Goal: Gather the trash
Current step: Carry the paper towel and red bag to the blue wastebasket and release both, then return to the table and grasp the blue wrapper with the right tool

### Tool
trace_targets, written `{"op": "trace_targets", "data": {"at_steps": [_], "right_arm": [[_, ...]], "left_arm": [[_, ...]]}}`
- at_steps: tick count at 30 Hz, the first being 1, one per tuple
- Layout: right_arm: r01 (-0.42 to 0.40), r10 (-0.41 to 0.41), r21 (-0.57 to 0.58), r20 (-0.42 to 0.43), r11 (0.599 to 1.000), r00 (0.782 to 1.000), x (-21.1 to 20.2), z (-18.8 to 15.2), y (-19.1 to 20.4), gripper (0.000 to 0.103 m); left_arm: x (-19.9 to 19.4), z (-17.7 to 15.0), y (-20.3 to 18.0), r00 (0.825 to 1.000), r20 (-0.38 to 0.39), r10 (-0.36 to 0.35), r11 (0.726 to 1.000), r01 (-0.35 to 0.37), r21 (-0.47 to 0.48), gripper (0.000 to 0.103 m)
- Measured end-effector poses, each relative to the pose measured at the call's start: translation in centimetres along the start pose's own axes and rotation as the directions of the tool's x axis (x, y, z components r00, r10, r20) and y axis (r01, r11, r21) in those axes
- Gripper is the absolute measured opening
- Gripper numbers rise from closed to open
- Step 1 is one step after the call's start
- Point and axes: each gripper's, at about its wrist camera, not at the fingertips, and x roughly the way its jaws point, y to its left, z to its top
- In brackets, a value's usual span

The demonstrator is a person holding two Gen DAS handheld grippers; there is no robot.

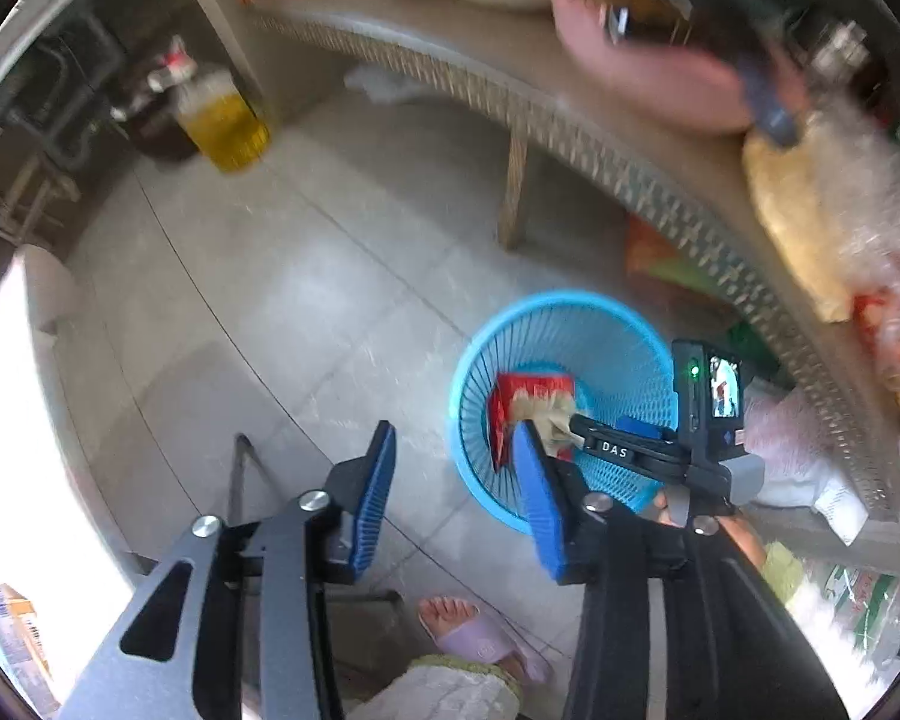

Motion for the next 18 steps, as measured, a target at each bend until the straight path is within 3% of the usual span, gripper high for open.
{"op": "trace_targets", "data": {"at_steps": [4,7,11,14,18], "right_arm": [[-0.006,0.007,-0.023,0.039,1.000,0.999,-2.5,-0.7,1.0,0.063],[-0.012,0.018,-0.073,0.080,0.997,0.997,-5.1,-1.7,2.0,0.063],[-0.034,0.057,-0.160,0.140,0.987,0.989,-8.8,-3.5,4.1,0.063],[-0.044,0.097,-0.256,0.196,0.966,0.976,-12.7,-5.6,6.5,0.063],[-0.069,0.174,-0.393,0.239,0.917,0.955,-18.0,-8.6,10.1,0.064]], "left_arm": [[-5.9,-1.8,1.9,0.995,0.098,-0.018,0.999,0.022,-0.036,0.047],[-11.3,-4.3,4.4,0.979,0.202,-0.024,0.996,0.040,-0.076,0.050],[-18.7,-10.2,8.9,0.936,0.352,-0.002,0.983,0.067,-0.172,0.057],[-22.9,-15.4,11.8,0.899,0.433,0.066,0.969,0.045,-0.242,0.061],[-26.6,-23.1,14.5,0.854,0.494,0.165,0.931,0.031,-0.364,0.064]]}}
